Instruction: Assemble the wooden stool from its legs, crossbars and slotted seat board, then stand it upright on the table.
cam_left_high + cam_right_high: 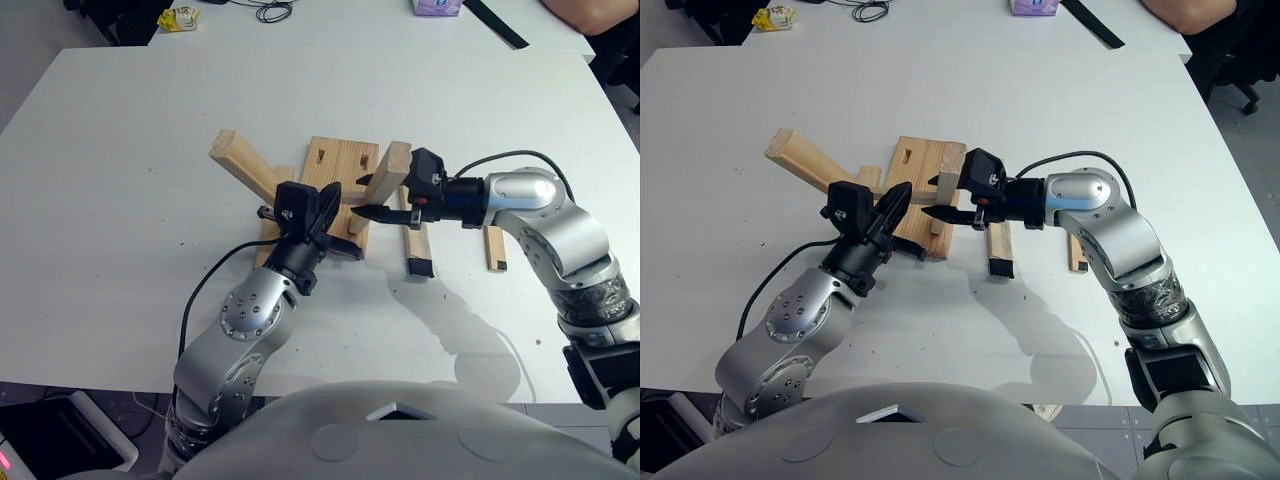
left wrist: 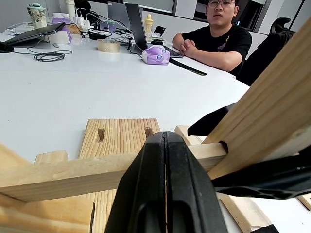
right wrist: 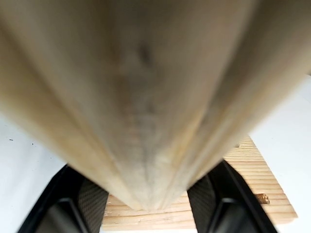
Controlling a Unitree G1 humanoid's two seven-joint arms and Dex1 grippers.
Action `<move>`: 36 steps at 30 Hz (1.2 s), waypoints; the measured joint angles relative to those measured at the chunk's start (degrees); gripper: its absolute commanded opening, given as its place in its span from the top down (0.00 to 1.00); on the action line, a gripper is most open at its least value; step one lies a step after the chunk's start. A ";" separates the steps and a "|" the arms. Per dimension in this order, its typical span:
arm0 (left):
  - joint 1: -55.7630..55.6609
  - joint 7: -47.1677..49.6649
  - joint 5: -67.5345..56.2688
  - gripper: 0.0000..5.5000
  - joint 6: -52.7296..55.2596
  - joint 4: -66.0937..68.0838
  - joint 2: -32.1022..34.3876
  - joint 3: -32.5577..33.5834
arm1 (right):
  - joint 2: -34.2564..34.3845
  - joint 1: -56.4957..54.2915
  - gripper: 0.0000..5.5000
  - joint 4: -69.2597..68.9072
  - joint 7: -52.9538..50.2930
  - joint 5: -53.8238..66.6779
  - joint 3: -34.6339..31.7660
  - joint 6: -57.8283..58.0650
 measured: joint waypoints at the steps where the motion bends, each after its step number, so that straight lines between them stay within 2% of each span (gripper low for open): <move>1: -0.17 -0.04 0.01 1.00 0.08 -0.03 -0.37 0.13 | 0.01 -0.09 0.63 0.10 0.00 0.00 0.01 0.00; 7: -2.07 -0.66 0.78 1.00 -2.56 0.27 -1.96 2.60 | 0.01 -0.69 0.63 0.52 0.03 0.00 0.28 0.01; 15: -10.00 -1.67 0.64 1.00 -7.77 -3.55 -5.30 7.14 | -0.08 -1.85 0.63 1.23 0.51 -0.06 0.95 0.02; 21: -1.98 -1.57 0.36 1.00 1.64 1.23 -3.83 3.70 | -0.39 -3.04 0.63 1.48 0.98 -0.23 1.75 0.44; 36: -1.95 -2.88 1.80 1.00 0.32 1.83 -5.03 -0.36 | -1.07 -8.80 0.63 0.41 1.25 -0.32 4.69 6.16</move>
